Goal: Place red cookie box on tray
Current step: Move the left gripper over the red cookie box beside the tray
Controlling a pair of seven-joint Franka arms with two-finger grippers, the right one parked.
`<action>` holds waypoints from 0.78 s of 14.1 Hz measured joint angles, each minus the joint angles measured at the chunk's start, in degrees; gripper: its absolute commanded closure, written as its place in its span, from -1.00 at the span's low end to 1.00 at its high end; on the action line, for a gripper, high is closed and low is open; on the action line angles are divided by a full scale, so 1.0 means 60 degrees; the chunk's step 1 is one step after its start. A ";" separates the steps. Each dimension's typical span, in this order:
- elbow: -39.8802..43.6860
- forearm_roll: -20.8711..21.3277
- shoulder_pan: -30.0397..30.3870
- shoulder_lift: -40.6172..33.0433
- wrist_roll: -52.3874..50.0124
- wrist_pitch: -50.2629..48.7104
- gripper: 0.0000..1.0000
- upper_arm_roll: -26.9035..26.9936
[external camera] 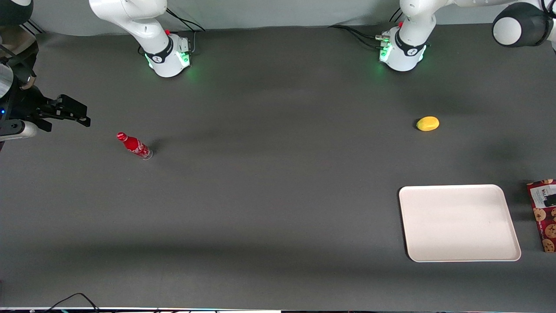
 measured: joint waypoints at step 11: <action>0.0403 -0.0413 0.0115 0.0946 0.0156 0.0649 1.00 -0.0197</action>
